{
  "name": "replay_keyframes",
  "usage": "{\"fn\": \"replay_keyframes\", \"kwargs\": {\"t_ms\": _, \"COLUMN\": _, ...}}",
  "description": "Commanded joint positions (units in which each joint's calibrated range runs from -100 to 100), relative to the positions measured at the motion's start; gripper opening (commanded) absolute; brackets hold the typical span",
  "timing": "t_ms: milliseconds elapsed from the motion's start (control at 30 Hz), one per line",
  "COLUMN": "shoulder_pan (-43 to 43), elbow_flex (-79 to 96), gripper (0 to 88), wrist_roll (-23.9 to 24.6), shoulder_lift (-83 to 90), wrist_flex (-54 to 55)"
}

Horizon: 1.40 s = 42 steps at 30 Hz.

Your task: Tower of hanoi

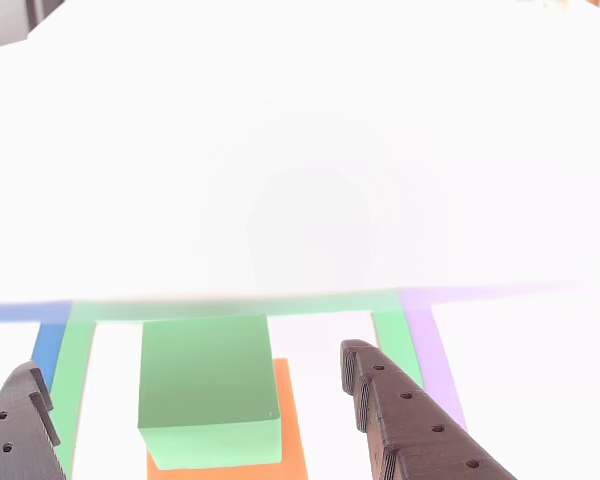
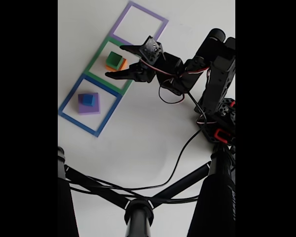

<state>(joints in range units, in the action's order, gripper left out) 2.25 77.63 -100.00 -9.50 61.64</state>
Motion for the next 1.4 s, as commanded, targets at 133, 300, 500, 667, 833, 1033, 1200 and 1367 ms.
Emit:
{"fn": "replay_keyframes", "kwargs": {"t_ms": 133, "shoulder_pan": -0.9, "elbow_flex": -2.1, "gripper": 31.8, "wrist_roll": 0.0, "shoulder_lift": -2.9, "wrist_flex": 4.1}}
{"fn": "replay_keyframes", "kwargs": {"t_ms": 300, "shoulder_pan": -1.7, "elbow_flex": -2.4, "gripper": 30.9, "wrist_roll": 0.0, "shoulder_lift": -4.2, "wrist_flex": 5.2}}
{"fn": "replay_keyframes", "kwargs": {"t_ms": 500, "shoulder_pan": -2.3, "elbow_flex": -3.4, "gripper": 28.2, "wrist_roll": 0.0, "shoulder_lift": -6.0, "wrist_flex": 6.2}}
{"fn": "replay_keyframes", "kwargs": {"t_ms": 667, "shoulder_pan": -2.8, "elbow_flex": -3.5, "gripper": 21.9, "wrist_roll": 0.0, "shoulder_lift": -6.1, "wrist_flex": 6.2}}
{"fn": "replay_keyframes", "kwargs": {"t_ms": 833, "shoulder_pan": -2.9, "elbow_flex": -3.5, "gripper": 15.6, "wrist_roll": 0.0, "shoulder_lift": -6.4, "wrist_flex": 6.1}}
{"fn": "replay_keyframes", "kwargs": {"t_ms": 1033, "shoulder_pan": -3.0, "elbow_flex": -3.8, "gripper": 9.8, "wrist_roll": 0.0, "shoulder_lift": -6.4, "wrist_flex": 6.0}}
{"fn": "replay_keyframes", "kwargs": {"t_ms": 1200, "shoulder_pan": -3.1, "elbow_flex": -3.9, "gripper": 6.1, "wrist_roll": 0.0, "shoulder_lift": -6.4, "wrist_flex": 6.0}}
{"fn": "replay_keyframes", "kwargs": {"t_ms": 1367, "shoulder_pan": -3.2, "elbow_flex": -3.7, "gripper": 5.4, "wrist_roll": 0.0, "shoulder_lift": -5.2, "wrist_flex": 5.7}}
